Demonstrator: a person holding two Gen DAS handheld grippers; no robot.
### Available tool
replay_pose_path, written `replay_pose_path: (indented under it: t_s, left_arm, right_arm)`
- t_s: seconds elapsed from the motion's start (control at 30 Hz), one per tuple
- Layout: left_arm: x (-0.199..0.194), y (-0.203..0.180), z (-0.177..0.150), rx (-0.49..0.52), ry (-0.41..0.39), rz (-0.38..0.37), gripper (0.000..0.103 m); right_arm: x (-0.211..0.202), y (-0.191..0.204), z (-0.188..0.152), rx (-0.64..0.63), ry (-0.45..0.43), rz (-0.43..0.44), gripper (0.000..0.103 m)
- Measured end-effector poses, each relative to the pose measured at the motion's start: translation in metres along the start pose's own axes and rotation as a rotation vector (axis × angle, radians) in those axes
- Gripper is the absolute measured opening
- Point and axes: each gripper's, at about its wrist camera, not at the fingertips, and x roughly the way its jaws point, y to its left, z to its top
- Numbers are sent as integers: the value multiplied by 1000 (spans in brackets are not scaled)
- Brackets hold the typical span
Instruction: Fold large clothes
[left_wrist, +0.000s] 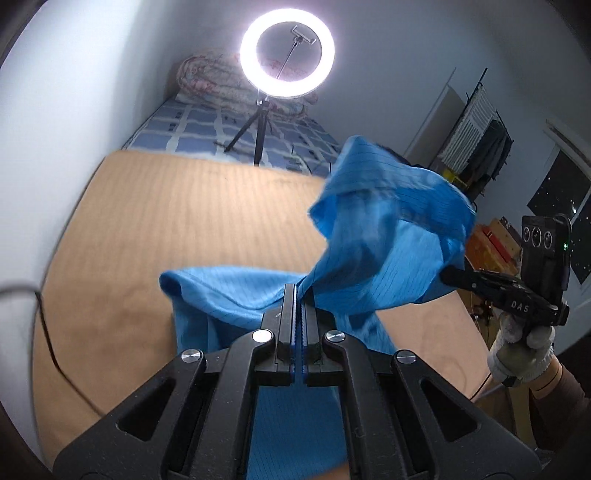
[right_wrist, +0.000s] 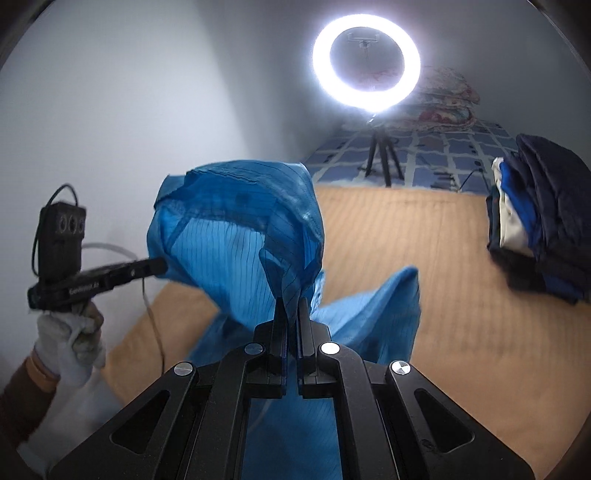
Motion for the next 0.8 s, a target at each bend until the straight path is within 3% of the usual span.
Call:
replay_pose_path:
  t_s: [0.33,0.6,0.8]
  left_arm:
    - [-1,5,-108,-56,103,20,0]
    - [7,13,-148,-78,143,31,0]
    - [-8,19,-168,-47,176,44,0]
  right_arm:
    - [4,28,-102,-18,102,-19,2]
    - [29,21,-149,-4,177,-51,2]
    - [16,30,-163,-77,221,-45,2]
